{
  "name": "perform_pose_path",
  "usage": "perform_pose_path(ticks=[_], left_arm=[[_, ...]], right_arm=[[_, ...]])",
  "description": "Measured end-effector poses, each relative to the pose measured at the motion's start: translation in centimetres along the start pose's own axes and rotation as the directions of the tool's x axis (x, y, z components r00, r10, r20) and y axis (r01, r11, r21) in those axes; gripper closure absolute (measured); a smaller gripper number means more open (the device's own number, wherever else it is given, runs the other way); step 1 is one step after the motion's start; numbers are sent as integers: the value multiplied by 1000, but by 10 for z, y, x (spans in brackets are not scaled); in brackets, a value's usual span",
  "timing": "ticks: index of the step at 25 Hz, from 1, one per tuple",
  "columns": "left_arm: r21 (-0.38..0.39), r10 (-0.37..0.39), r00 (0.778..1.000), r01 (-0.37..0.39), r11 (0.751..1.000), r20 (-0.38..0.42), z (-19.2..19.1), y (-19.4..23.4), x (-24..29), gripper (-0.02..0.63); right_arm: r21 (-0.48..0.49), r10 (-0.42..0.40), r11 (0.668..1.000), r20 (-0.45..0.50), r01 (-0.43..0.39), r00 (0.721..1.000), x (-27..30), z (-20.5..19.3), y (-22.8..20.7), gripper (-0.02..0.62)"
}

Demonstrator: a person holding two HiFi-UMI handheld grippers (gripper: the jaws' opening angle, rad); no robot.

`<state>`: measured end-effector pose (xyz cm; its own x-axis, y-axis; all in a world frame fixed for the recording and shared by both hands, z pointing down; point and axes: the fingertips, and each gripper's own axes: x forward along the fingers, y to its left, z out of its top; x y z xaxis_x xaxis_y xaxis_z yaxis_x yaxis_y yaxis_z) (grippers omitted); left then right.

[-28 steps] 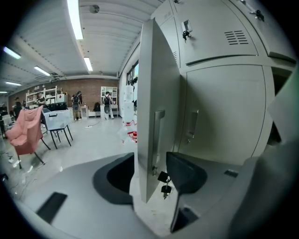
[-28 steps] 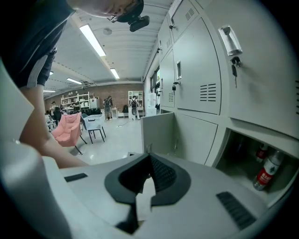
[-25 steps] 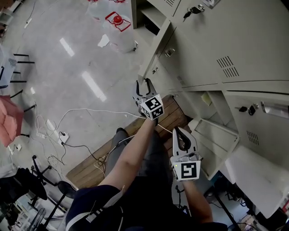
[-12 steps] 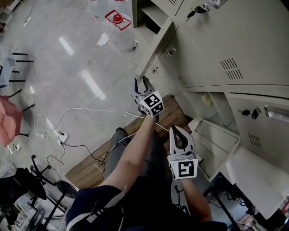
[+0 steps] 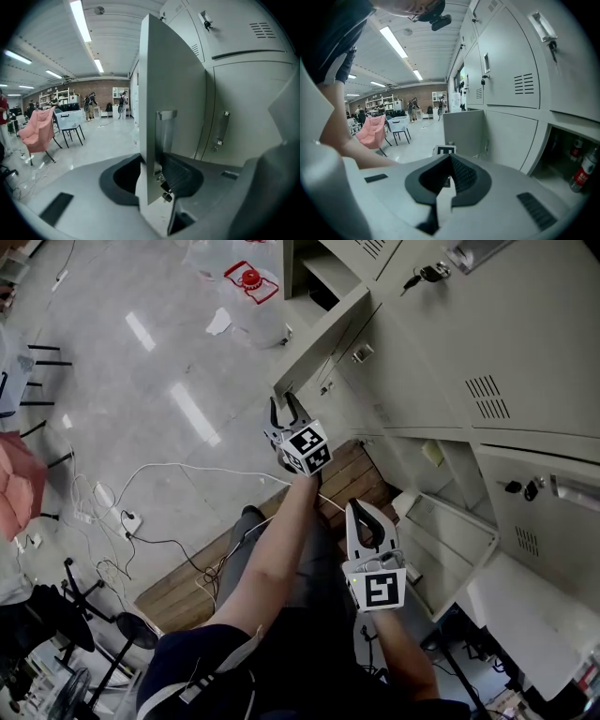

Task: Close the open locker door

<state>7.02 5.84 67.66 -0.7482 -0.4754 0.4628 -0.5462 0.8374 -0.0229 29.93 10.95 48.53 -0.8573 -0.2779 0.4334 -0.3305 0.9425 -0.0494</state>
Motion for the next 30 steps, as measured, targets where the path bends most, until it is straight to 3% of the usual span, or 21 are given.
perform_pose_path(ticks=[10, 20, 30], left_arm=[[24, 0, 1000, 1, 1000, -20, 16, 22, 35, 474], [110, -100, 991, 109, 988, -84, 34, 33, 73, 477], [178, -229, 968, 245, 953, -104, 51, 37, 101, 477]], right_arm=[[14, 55, 998, 9, -55, 998, 22, 21, 2, 598], [14, 156, 988, 33, -156, 987, 33, 57, 3, 599], [-1, 133, 991, 88, -134, 987, 58, 80, 2, 598]])
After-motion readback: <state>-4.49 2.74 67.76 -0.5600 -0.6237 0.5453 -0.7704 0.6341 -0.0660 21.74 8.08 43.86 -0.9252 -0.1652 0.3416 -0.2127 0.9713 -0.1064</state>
